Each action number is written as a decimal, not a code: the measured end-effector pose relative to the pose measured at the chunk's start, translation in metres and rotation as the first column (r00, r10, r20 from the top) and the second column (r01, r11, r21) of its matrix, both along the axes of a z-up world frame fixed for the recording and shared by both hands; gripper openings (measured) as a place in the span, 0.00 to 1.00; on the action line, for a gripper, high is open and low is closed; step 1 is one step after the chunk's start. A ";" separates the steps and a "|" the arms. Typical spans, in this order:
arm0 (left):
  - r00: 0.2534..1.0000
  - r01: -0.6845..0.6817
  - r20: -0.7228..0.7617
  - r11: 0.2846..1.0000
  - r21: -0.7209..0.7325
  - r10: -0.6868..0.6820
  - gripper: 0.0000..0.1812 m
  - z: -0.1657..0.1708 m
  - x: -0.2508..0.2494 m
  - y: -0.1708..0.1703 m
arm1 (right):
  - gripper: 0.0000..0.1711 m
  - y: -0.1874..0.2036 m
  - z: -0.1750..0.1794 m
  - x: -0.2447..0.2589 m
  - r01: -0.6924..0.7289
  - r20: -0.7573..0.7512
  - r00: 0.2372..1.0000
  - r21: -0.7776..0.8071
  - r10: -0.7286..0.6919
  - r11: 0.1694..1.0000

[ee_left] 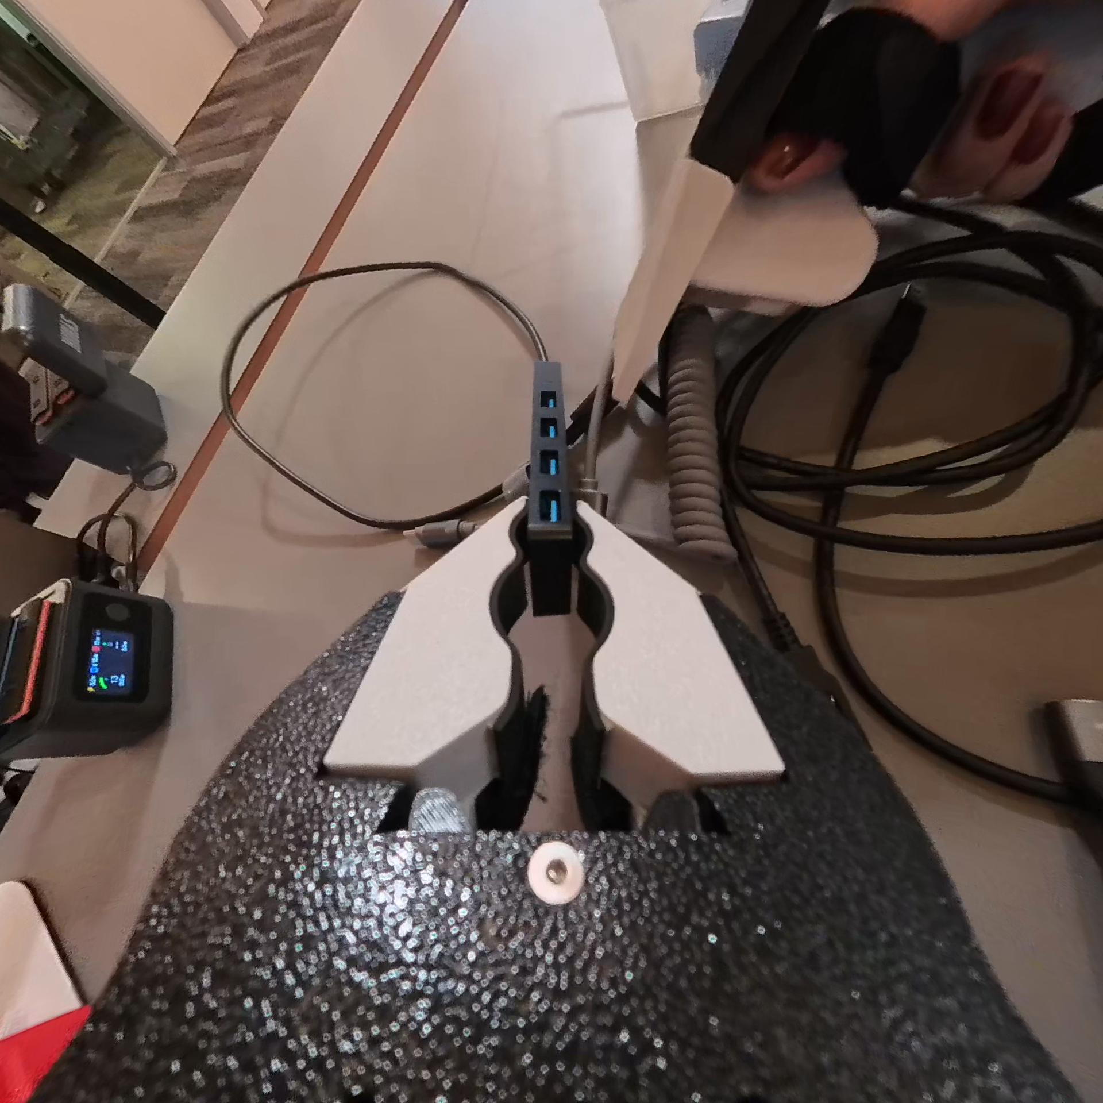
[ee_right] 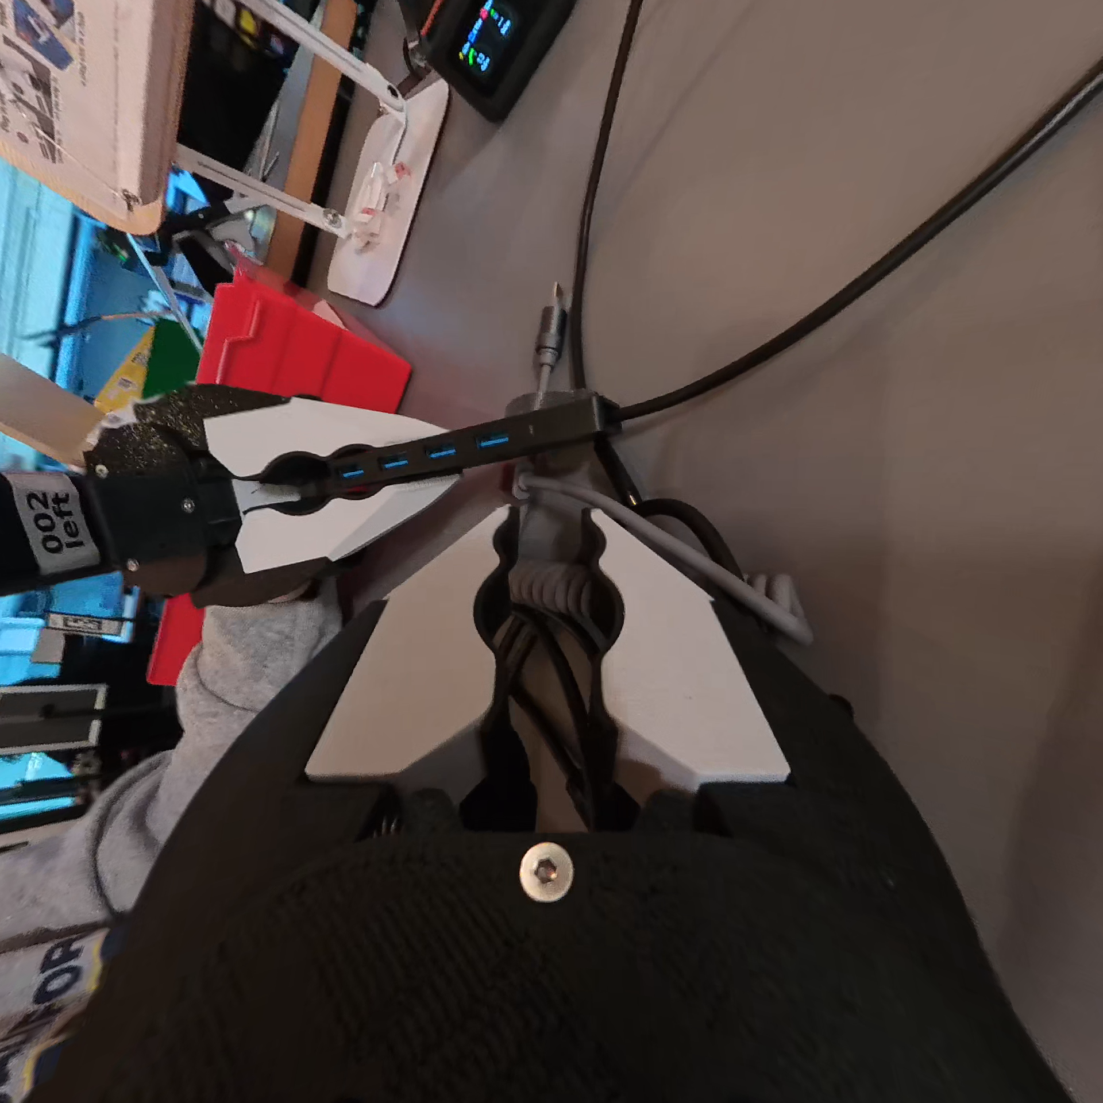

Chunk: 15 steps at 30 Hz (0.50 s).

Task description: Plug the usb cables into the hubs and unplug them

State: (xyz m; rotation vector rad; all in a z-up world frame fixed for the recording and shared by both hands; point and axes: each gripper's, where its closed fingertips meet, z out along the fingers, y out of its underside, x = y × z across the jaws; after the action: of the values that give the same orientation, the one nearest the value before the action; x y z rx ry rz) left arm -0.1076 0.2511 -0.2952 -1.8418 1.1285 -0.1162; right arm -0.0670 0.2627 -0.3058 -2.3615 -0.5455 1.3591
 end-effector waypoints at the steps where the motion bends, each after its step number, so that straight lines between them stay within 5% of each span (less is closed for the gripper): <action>1: 1.000 -0.002 0.010 1.000 -0.011 0.002 0.05 0.000 0.000 0.000 | 0.11 0.001 0.000 0.000 0.015 -0.020 1.000 -0.026 -0.015 1.000; 15: 0.993 -0.026 0.108 0.979 -0.202 0.049 0.05 -0.006 -0.006 -0.010 | 0.07 0.022 -0.005 -0.002 0.247 -0.032 0.968 -0.025 -0.247 0.969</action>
State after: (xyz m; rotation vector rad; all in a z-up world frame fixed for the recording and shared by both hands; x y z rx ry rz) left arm -0.1133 0.2411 -0.3013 -2.0062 1.0338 -0.3178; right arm -0.0689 0.2847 -0.3106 -2.3254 -0.2182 1.2936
